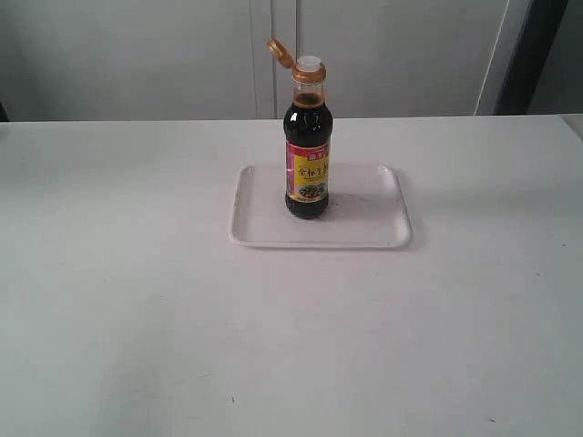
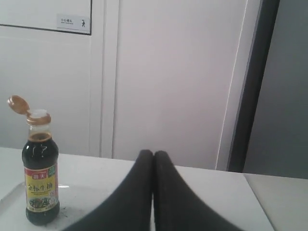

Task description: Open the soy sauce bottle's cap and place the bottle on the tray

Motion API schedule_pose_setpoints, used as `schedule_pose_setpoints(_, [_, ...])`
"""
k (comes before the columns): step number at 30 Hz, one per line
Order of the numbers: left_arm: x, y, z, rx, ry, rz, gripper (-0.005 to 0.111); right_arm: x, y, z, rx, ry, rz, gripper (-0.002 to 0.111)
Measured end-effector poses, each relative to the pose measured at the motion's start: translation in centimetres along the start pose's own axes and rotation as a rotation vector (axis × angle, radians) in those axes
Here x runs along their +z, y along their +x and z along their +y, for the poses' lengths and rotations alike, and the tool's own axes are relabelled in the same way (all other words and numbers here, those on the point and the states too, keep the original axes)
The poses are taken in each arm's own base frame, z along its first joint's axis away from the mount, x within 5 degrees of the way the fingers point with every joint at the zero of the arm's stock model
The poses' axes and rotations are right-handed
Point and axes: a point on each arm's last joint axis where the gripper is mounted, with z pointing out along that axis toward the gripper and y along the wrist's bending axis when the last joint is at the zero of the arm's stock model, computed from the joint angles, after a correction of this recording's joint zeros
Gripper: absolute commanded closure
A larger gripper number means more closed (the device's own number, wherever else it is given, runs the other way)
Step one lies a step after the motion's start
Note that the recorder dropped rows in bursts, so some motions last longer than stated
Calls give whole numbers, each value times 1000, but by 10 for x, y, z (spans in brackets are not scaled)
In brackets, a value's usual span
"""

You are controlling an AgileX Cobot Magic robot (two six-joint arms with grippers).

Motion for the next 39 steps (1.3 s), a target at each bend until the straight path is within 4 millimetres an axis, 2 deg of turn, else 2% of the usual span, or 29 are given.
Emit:
schedule_pose_setpoints(5, [-11,-2,0,-37,-7,-47,107,-10,4,1,20,-4,-32,108])
schedule_pose_setpoints(11, [-31,1,1,-73,-16,-50,107,-17,25,3,24,-17,9,108])
schedule_pose_setpoints(22, [-64,8,1,-88,-31,-90,107,-18,46,6,65,-42,90,108])
schedule_pose_setpoints(39, [-66,10,1,-89,-32,-82,107,-18,49,6,65,-44,106,108])
